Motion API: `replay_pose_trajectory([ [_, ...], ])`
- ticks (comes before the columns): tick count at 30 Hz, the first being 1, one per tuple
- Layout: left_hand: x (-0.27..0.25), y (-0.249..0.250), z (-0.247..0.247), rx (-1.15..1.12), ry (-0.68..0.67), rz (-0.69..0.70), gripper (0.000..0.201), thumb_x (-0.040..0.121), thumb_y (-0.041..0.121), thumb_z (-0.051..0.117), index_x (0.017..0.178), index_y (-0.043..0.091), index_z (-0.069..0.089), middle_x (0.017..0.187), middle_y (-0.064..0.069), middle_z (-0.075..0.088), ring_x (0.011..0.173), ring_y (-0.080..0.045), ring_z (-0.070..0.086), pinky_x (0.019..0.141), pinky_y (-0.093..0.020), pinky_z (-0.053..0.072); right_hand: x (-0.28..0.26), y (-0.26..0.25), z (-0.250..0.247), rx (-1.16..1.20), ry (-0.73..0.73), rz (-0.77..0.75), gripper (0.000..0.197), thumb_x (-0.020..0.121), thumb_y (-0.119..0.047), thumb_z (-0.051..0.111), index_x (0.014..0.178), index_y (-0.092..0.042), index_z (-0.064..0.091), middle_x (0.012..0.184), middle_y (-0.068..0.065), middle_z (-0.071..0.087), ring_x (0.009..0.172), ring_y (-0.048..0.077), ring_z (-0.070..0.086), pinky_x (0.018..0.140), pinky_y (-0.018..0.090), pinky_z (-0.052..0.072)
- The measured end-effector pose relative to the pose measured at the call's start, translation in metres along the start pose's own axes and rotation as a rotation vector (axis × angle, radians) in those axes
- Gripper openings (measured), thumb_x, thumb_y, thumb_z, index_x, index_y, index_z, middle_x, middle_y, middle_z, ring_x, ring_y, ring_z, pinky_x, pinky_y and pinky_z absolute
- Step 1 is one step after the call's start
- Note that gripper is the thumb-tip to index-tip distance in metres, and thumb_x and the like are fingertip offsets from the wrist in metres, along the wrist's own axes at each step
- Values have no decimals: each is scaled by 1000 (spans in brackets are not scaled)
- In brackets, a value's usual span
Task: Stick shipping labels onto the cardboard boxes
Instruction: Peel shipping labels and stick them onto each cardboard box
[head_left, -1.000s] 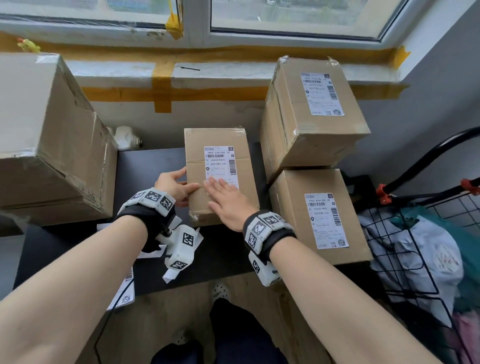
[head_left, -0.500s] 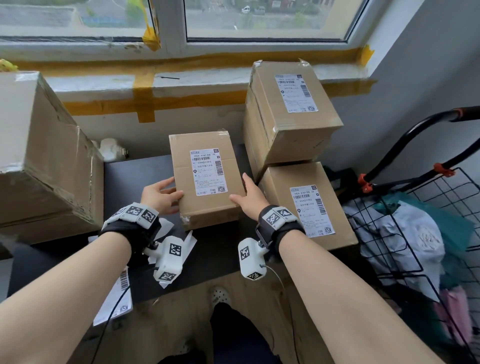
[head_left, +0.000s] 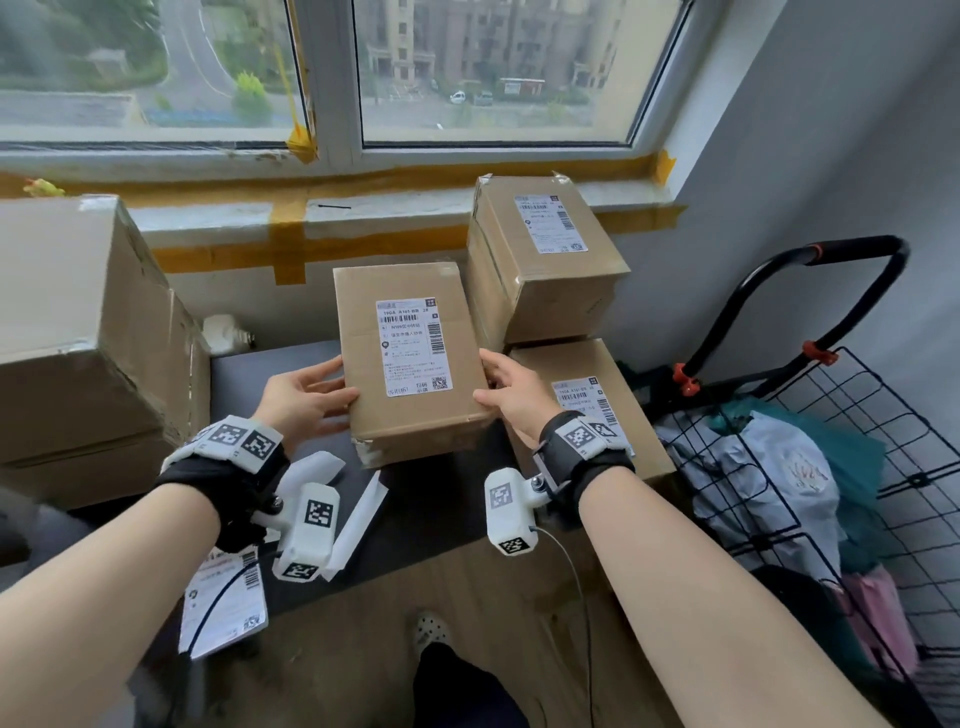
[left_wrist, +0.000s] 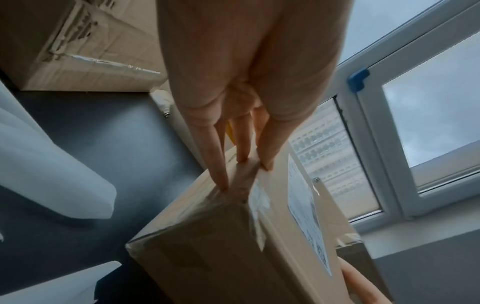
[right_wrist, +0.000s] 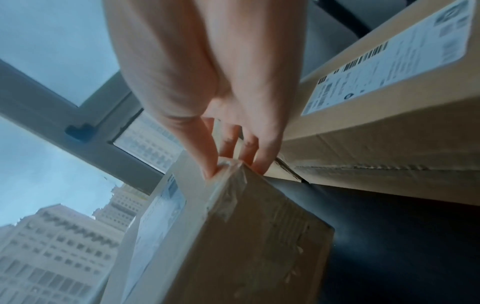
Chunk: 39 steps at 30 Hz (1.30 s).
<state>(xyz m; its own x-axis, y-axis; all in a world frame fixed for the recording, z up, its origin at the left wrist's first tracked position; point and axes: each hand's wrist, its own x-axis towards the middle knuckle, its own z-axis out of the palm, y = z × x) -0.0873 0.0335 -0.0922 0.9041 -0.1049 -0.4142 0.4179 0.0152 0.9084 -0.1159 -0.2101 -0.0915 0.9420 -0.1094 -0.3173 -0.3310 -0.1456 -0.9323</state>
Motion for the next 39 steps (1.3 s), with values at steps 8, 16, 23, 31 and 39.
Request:
replay_pose_trajectory([
  [8, -60, 27, 8, 4, -122, 103, 47, 79, 3, 69, 124, 10, 59, 107, -10, 70, 94, -21, 68, 64, -24, 60, -78, -25, -34, 183, -85, -14, 56, 88, 13, 45, 136, -16, 46, 120, 2, 58, 91, 13, 60, 62, 21, 54],
  [16, -95, 21, 68, -37, -231, 124, 47, 78, -3, 68, 124, 5, 58, 98, -8, 71, 85, -20, 70, 64, -25, 60, -129, -23, -105, 238, -94, -15, 54, 90, 11, 41, 133, -21, 48, 136, 2, 53, 107, 16, 56, 75, 32, 49],
  [23, -97, 8, 136, -46, -295, 116, 49, 81, 0, 68, 127, 11, 57, 107, -6, 71, 91, -19, 69, 64, -27, 60, -134, -8, -175, 245, -94, 15, 53, 90, 9, 40, 131, -23, 50, 134, 4, 54, 104, 17, 58, 79, 35, 48],
  [31, -89, 0, 211, -63, -202, 95, 52, 81, -2, 66, 131, 9, 53, 110, -9, 70, 104, -25, 66, 78, -30, 58, -105, 1, -240, 213, -88, 79, 54, 87, 9, 37, 128, -23, 51, 135, 5, 53, 104, 18, 57, 76, 36, 47],
  [39, -77, -7, 234, -91, -97, 78, 50, 84, -2, 63, 132, 8, 52, 115, -12, 67, 112, -27, 62, 85, -34, 55, -77, 4, -252, 158, -119, 122, 55, 87, 7, 33, 124, -29, 53, 127, -4, 57, 100, 15, 56, 73, 33, 44],
])
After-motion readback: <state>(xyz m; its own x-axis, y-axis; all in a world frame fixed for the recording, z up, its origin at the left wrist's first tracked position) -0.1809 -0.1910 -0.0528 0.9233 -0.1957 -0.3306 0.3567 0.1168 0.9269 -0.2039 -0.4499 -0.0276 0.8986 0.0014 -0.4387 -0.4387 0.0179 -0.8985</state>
